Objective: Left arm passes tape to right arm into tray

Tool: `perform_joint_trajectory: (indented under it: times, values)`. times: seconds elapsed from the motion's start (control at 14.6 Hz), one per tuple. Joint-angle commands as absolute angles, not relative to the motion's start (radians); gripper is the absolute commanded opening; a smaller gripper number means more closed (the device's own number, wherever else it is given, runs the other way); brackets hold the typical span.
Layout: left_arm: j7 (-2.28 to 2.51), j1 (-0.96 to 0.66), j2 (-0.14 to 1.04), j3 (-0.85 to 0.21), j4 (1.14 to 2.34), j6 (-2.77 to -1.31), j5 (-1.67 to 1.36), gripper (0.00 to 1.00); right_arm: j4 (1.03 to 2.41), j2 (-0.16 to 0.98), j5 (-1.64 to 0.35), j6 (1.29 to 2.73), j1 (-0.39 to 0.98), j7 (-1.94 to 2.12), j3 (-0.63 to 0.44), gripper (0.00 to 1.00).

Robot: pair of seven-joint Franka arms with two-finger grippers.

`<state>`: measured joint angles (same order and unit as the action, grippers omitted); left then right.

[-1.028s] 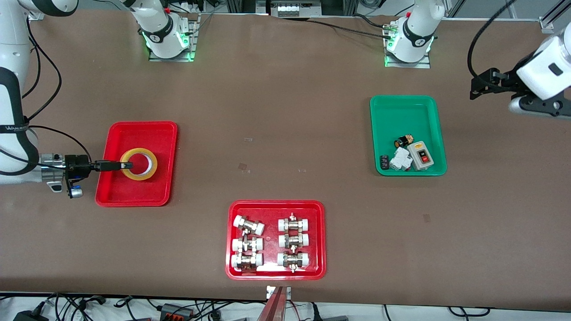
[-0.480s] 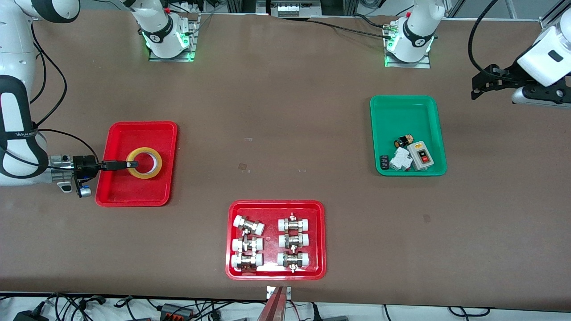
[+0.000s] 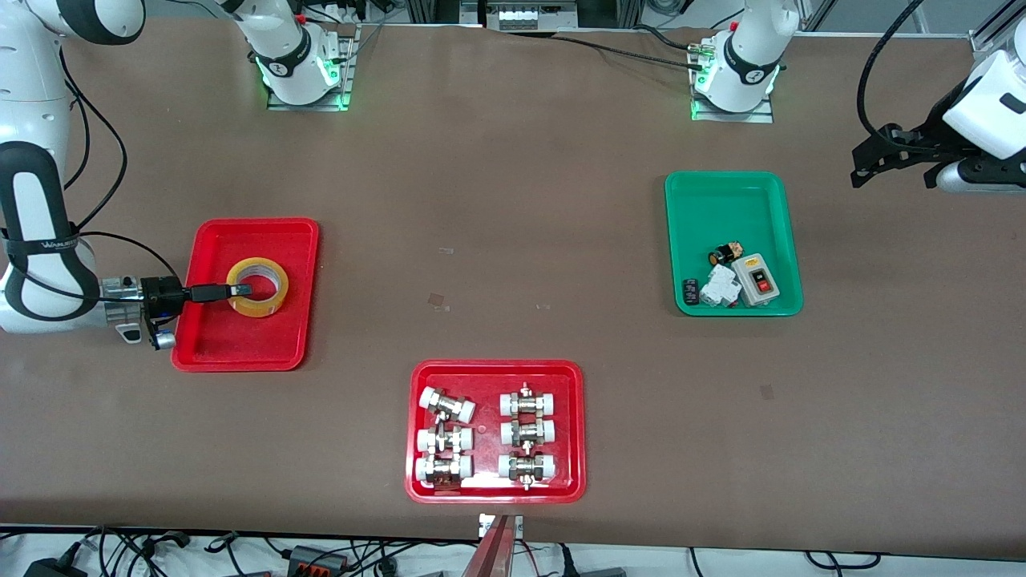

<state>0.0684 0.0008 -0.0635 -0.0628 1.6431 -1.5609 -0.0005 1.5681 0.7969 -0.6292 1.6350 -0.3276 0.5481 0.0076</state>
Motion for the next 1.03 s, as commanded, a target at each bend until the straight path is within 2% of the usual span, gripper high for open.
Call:
perform_joint_trajectory:
  times: [0.0,0.21,0.34,0.48,0.55,0.82,0.96]
  values:
    - [0.09,-0.002,-0.055,-0.069,1.634,-1.568,0.018,1.0,1.58,0.769,-0.508,1.707,-0.299,0.565,0.02,1.0]
    - [0.097,-0.005,-0.054,-0.069,1.628,-1.568,0.017,1.0,1.58,0.715,-0.343,1.778,-0.262,0.552,0.02,1.0]
    - [0.095,-0.003,-0.043,-0.069,1.614,-1.566,0.017,1.0,1.574,0.658,-0.263,1.775,-0.245,0.52,0.018,1.0]
    - [0.095,-0.002,0.0,-0.069,1.539,-1.501,0.017,1.0,1.572,0.577,-0.154,1.763,-0.218,0.418,0.02,1.0]
    - [0.094,0.0,0.023,-0.069,1.508,-1.479,0.017,1.0,1.569,0.531,-0.102,1.749,-0.195,0.357,0.02,1.0]
    - [0.1,-0.005,0.018,-0.071,1.514,-1.466,0.012,1.0,1.49,0.407,0.085,1.662,-0.1,0.116,0.023,1.0]
    - [0.12,-0.008,0.018,-0.072,1.517,-1.466,0.009,1.0,1.435,0.362,0.097,1.596,-0.074,0.072,0.029,1.0]
